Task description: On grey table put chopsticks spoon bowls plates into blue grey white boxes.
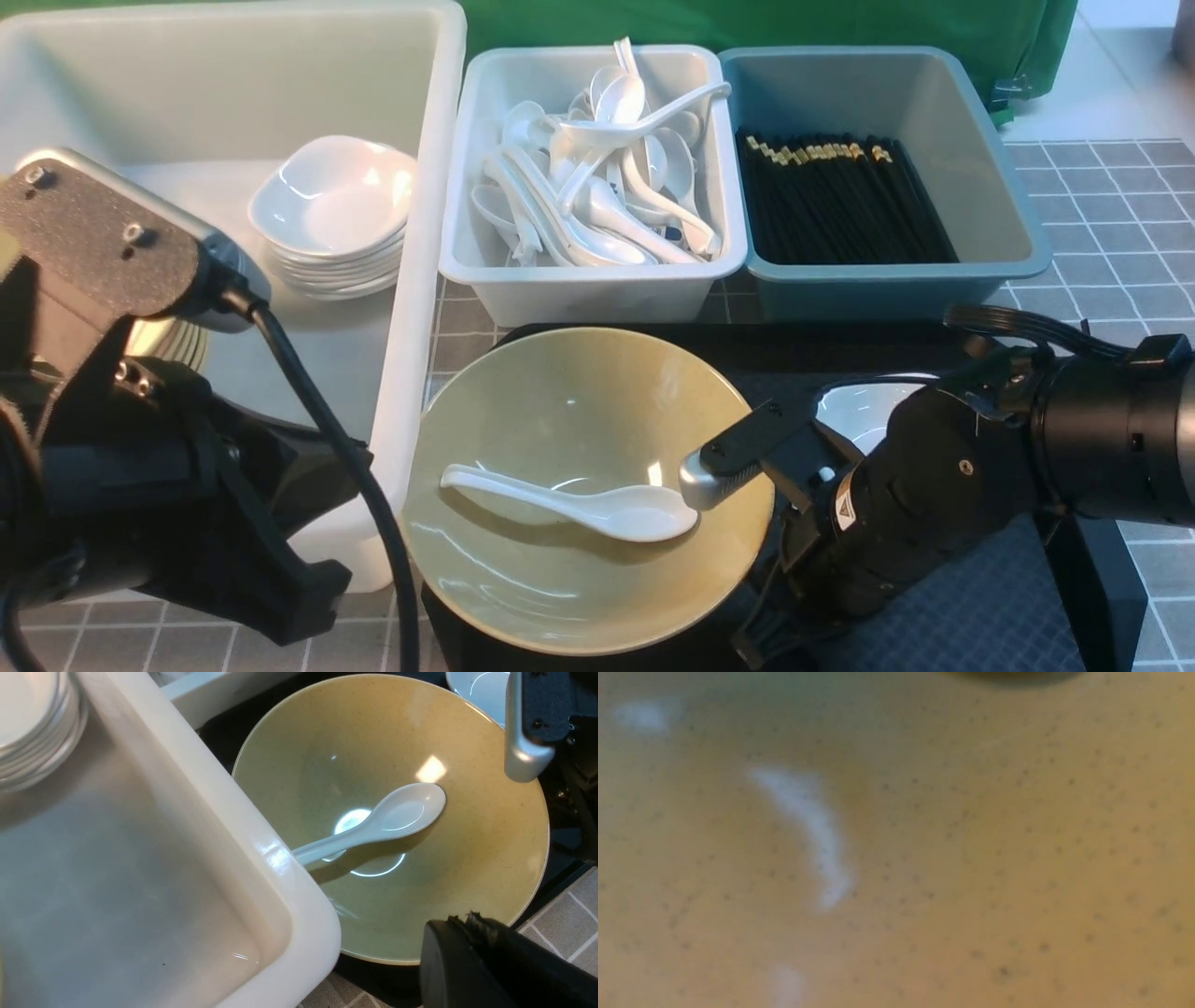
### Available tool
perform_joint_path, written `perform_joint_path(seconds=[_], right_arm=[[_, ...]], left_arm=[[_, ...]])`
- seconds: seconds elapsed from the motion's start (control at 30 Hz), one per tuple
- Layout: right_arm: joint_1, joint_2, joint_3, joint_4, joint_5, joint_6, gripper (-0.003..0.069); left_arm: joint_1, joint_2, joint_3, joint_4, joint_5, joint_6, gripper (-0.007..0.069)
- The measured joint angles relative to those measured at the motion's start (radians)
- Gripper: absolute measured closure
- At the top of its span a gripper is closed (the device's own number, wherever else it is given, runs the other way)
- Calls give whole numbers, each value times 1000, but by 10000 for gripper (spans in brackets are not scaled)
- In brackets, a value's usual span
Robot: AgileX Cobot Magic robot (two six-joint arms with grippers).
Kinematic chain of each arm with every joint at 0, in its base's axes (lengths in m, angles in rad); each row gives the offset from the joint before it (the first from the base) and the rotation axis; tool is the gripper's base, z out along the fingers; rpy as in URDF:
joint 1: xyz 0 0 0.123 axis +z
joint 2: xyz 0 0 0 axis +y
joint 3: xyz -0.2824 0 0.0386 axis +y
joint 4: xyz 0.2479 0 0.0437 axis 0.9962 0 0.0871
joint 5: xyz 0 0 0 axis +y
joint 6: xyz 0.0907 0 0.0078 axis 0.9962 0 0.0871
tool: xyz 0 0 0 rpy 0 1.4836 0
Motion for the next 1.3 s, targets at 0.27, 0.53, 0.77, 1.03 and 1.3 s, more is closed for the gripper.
perform_joint_path(seconds=[0.27, 0.53, 0.77, 1.03, 1.3], right_arm=[[1, -66, 8, -150, 163, 82, 610], [1, -211, 11, -165, 294, 99, 613], [1, -345, 11, -309, 449, 195, 613], [-91, -392, -24, -414, 461, 260, 613], [-327, -325, -296, -400, 217, 243, 613]], left_arm=[[0, 0, 0, 0, 1, 0, 640], [0, -1, 0, 1, 2, 4, 640], [0, -1, 0, 30, 1, 7, 640], [0, -1, 0, 38, -29, 7, 640], [0, -1, 1, 31, -137, 4, 640]])
